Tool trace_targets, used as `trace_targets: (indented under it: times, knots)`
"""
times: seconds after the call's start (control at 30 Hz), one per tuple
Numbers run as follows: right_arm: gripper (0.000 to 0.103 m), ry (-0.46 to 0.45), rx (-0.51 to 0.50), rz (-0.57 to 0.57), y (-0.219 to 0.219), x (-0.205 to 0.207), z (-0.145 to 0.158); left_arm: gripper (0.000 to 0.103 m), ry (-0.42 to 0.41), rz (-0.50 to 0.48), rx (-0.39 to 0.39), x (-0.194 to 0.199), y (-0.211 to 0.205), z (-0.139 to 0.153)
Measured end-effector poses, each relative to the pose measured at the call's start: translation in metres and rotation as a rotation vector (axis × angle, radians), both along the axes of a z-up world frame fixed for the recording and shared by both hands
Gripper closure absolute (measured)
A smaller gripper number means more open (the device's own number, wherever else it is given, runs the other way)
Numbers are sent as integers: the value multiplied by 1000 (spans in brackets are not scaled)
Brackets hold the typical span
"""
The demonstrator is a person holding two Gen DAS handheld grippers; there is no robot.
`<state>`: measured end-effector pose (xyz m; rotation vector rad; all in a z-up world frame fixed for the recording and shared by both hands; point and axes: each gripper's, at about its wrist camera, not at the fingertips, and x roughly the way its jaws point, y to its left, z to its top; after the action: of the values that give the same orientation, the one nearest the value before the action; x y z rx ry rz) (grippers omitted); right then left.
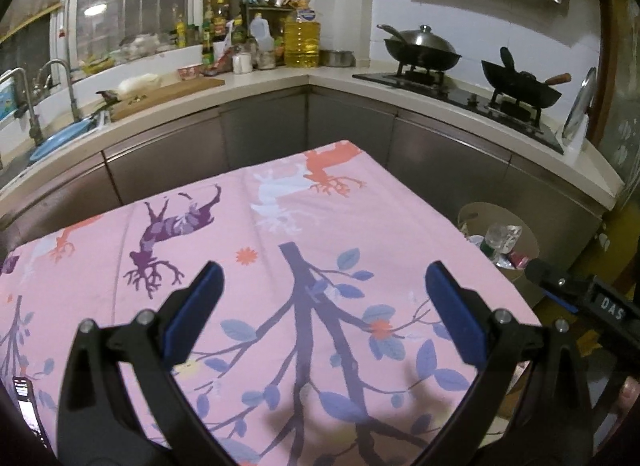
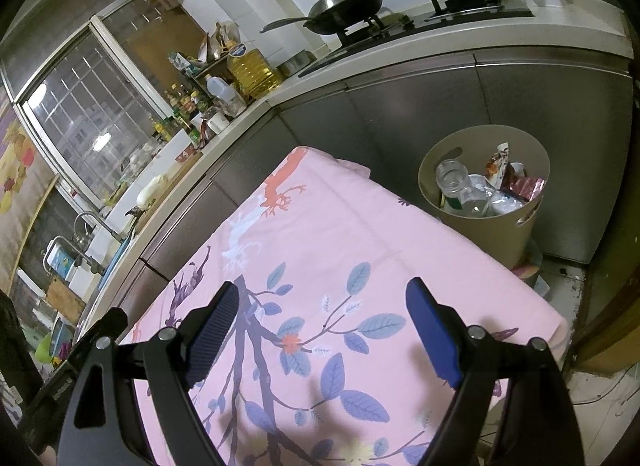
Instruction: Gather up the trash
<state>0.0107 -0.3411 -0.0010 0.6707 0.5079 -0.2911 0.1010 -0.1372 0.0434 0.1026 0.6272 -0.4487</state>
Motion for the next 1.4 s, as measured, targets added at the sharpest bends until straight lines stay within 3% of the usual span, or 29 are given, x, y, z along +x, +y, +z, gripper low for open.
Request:
trace_targets:
  times: [0.37, 0.7, 1.07, 1.4]
  knots:
    - [21, 5, 6, -5, -1, 0, -3, 6, 30, -9, 26, 4, -1, -8]
    - [20, 11, 3, 4, -1, 2, -4, 6, -38, 28, 36, 0, 1, -4]
    - [20, 9, 0, 16, 3, 5, -2, 6, -35, 53, 70, 2, 0, -5]
    - [20, 9, 1, 14, 3, 4, -2, 6, -17, 15, 97, 2, -3, -9]
